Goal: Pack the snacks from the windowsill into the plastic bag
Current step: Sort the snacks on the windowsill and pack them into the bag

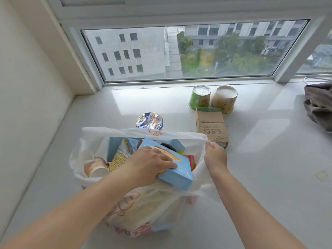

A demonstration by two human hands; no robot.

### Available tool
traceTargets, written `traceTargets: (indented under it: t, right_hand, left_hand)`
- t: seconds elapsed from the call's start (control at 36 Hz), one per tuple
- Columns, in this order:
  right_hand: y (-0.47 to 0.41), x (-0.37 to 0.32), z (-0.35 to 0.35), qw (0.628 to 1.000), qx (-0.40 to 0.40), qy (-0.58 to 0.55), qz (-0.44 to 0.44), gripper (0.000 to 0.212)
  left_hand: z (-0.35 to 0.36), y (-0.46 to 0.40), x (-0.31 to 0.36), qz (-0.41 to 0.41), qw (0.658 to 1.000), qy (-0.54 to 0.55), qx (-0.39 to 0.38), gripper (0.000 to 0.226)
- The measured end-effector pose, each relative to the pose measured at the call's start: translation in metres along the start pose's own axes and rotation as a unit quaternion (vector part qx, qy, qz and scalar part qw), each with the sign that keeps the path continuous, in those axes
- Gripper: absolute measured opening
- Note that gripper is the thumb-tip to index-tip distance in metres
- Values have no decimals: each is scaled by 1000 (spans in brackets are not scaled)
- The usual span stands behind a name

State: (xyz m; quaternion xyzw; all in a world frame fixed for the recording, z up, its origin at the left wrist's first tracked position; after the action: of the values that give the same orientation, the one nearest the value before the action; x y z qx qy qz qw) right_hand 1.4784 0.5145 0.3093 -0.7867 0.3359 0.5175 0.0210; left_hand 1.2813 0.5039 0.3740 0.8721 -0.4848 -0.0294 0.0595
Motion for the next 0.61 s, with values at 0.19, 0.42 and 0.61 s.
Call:
traceTargets:
  t: [0.19,0.42,0.61]
  right_hand:
    - [-5,4,-51,998,19,55,-30,46]
    - [-17,-7,-100,993,26,88,-69,42]
    - [-24,32,-104,990,-5,137,-29,39]
  left_hand:
    - [21,-65,20,-8,997,11,-72,60]
    - [50,-95,25,-66,994,16,-90,58]
    - [70,-103,106,3,987,30,-159,43]
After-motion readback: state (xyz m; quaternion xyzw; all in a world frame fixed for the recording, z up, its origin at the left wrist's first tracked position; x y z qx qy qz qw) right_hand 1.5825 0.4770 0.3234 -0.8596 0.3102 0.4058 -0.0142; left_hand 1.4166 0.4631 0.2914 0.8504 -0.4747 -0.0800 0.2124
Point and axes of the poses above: each hand's wrist, its own y-axis away from the middle knuckle, its own z-axis out of the palm, x = y × z, the point moved 7 cm from there along -y, towards the middle knuckle
